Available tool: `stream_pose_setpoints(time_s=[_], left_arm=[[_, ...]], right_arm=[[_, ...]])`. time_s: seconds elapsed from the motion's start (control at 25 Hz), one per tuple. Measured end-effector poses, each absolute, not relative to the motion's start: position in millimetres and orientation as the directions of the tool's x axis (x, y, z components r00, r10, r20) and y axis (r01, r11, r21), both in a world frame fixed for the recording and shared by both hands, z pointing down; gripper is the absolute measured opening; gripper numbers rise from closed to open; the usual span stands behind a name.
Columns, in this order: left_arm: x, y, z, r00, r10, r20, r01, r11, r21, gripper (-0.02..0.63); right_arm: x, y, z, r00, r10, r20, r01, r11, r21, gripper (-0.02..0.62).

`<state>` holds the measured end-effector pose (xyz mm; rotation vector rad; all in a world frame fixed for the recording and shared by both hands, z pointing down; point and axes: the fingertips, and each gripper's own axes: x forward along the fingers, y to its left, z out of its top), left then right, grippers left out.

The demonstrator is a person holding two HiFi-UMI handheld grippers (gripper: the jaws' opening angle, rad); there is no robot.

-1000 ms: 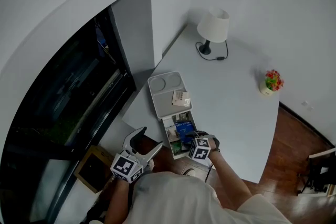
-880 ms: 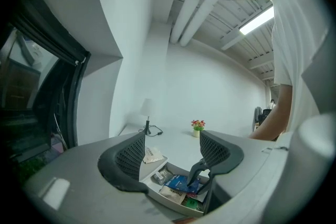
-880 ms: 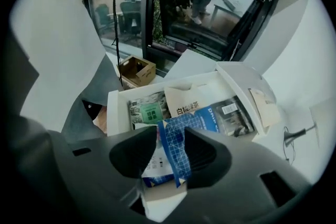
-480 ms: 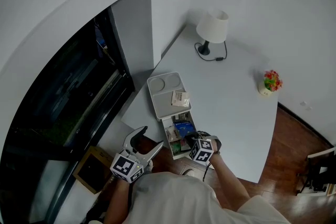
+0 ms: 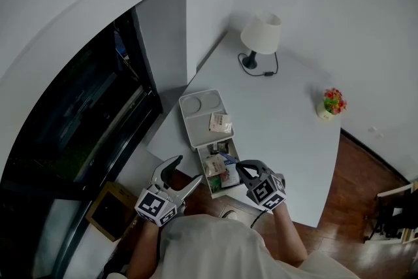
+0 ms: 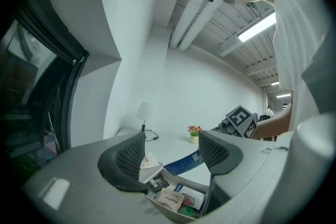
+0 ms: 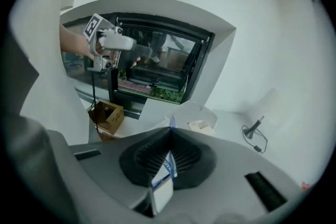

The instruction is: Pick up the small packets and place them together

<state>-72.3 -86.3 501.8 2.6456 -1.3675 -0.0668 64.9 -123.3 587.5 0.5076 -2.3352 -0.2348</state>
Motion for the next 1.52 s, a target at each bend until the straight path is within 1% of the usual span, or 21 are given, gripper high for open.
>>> stream_pose_setpoints(time_s=[0.2,0.36,0.56,0.8,0.88,1.0,1.04,1.16,1.4,1.44,1.48,1.52], left_arm=[[-80.8,-84.2,506.2,0.563,-0.826,0.033,-0.816,-0.549,0.181,0.318],[-90.2,-79.5,504.7,0.539,-0.842,0.032,-0.832,-0.525,0.181,0.318],[-103.6,-73.1,504.9,0.502,-0.865,0.029,-0.852,-0.488,0.191,0.318],[-119.4,-62.3,507.7,0.462,-0.885,0.057,-0.874,-0.444,0.198,0.318],[-125.9,-59.3,509.0,0.45,-0.891,0.059,-0.88,-0.432,0.197,0.318],[-134.8,-56.2,513.1,0.433,-0.899,0.06,-0.887,-0.413,0.207,0.314],[-136.7,-56.2,512.9,0.431,-0.9,0.061,-0.888,-0.411,0.206,0.311],[-139.6,-55.8,512.6,0.433,-0.899,0.063,-0.889,-0.413,0.199,0.311],[-138.4,-55.1,511.7,0.441,-0.896,0.06,-0.886,-0.423,0.19,0.311],[-137.8,-55.3,511.6,0.444,-0.894,0.06,-0.885,-0.426,0.188,0.311],[-137.6,-55.5,511.9,0.446,-0.893,0.06,-0.884,-0.429,0.187,0.311],[-137.8,-55.9,512.3,0.448,-0.892,0.06,-0.883,-0.431,0.186,0.311]], right_arm=[[47.3,-145.0,562.3,-0.69,-0.482,0.54,-0.297,0.869,0.397,0.003],[19.7,-179.6,561.8,-0.686,-0.511,0.519,-0.317,0.851,0.42,0.003],[-28.4,-222.1,585.7,-0.636,-0.541,0.55,-0.316,0.833,0.454,0.003],[-68.7,-247.7,642.8,-0.514,-0.576,0.636,-0.228,0.806,0.546,0.003],[-76.0,-247.8,661.2,-0.481,-0.566,0.67,-0.202,0.815,0.544,0.003],[-88.3,-238.1,681.8,-0.482,-0.511,0.712,-0.177,0.852,0.492,0.005],[-90.6,-235.2,688.0,-0.478,-0.495,0.725,-0.166,0.862,0.478,0.028],[-92.5,-229.5,702.8,-0.453,-0.472,0.756,-0.14,0.875,0.463,0.038],[-88.2,-221.0,707.7,-0.463,-0.441,0.769,-0.16,0.895,0.416,0.051],[-87.9,-219.5,705.4,-0.478,-0.436,0.762,-0.173,0.898,0.405,0.106],[-87.9,-218.8,701.0,-0.498,-0.441,0.747,-0.194,0.896,0.4,0.261],[-87.2,-218.7,694.8,-0.52,-0.456,0.722,-0.22,0.889,0.402,0.389]])
